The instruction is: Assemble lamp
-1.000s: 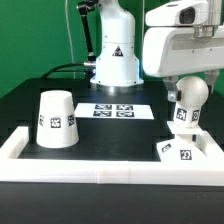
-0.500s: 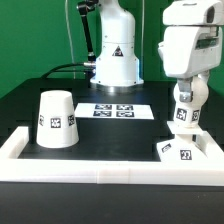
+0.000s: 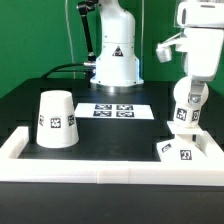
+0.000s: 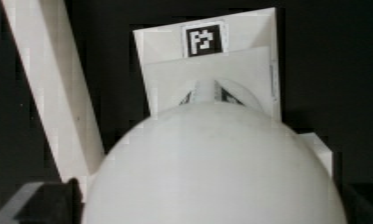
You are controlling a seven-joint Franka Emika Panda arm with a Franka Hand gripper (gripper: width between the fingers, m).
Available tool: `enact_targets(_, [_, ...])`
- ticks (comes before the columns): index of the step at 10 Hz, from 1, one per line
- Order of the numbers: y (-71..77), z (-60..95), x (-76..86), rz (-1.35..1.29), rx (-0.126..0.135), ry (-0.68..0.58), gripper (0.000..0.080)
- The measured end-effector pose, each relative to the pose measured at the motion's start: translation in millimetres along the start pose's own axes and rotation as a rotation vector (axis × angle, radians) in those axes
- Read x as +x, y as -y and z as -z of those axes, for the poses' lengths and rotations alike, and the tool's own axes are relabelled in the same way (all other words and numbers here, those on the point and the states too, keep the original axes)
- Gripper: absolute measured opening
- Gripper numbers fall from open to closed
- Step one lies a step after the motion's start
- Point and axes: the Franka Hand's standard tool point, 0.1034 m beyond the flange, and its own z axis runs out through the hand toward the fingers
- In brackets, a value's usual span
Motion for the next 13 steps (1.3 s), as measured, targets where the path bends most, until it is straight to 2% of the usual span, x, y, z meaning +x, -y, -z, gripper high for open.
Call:
enact_targets(3, [0.1,-0.3,-1.2,0.019,-0.001,0.004,0.0670])
enact_targets(4, [0.1,-0.4,-1.2,0.009,-0.001,0.004,0.0577])
enact_targets(6, [-0.3,-0.5,-2.9,-0.016,0.000,0.004,0.0577])
enact_targets(10, [-0.4,-0.8,-7.0,-0.442,0.003,-0.003,0.0577])
enact_targets(12, [1.4,-1.0,-6.4,-0.666,0.019,0.000,0.0578])
enact_targets(13, [1.4,-0.9,-6.0,-0.748,0.019,0.001,0.0578])
